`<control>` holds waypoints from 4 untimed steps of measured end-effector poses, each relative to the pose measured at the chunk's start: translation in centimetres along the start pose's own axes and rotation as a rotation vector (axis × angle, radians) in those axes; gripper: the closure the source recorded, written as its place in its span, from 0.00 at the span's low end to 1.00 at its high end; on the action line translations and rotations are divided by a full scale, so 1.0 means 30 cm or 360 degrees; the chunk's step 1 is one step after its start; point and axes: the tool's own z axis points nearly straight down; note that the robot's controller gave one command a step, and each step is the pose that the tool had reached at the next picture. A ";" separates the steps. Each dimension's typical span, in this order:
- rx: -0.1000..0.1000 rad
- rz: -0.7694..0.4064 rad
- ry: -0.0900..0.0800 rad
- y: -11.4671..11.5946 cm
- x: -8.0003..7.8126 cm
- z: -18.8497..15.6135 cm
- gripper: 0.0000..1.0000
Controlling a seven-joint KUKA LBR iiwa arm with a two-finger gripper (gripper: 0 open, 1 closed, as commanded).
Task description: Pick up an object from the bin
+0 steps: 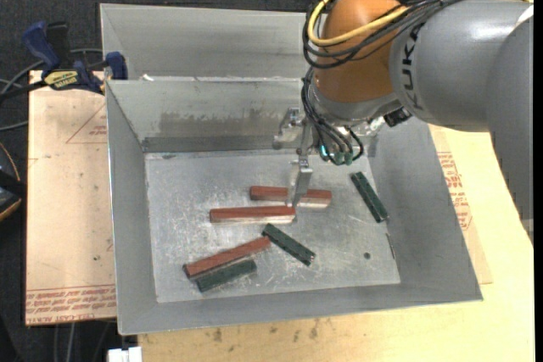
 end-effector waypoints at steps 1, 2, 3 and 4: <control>0.0000 0.0001 -0.0012 -0.001 -0.006 -0.015 0.00; -0.0002 -0.0078 -0.0050 -0.013 0.065 0.275 1.00; -0.0002 -0.0077 -0.0049 -0.013 0.066 0.275 1.00; 0.0001 -0.0055 -0.0017 -0.067 0.034 -0.197 1.00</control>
Offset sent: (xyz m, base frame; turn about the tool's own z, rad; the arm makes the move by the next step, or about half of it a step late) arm -0.0273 -0.0045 -0.0897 -0.0515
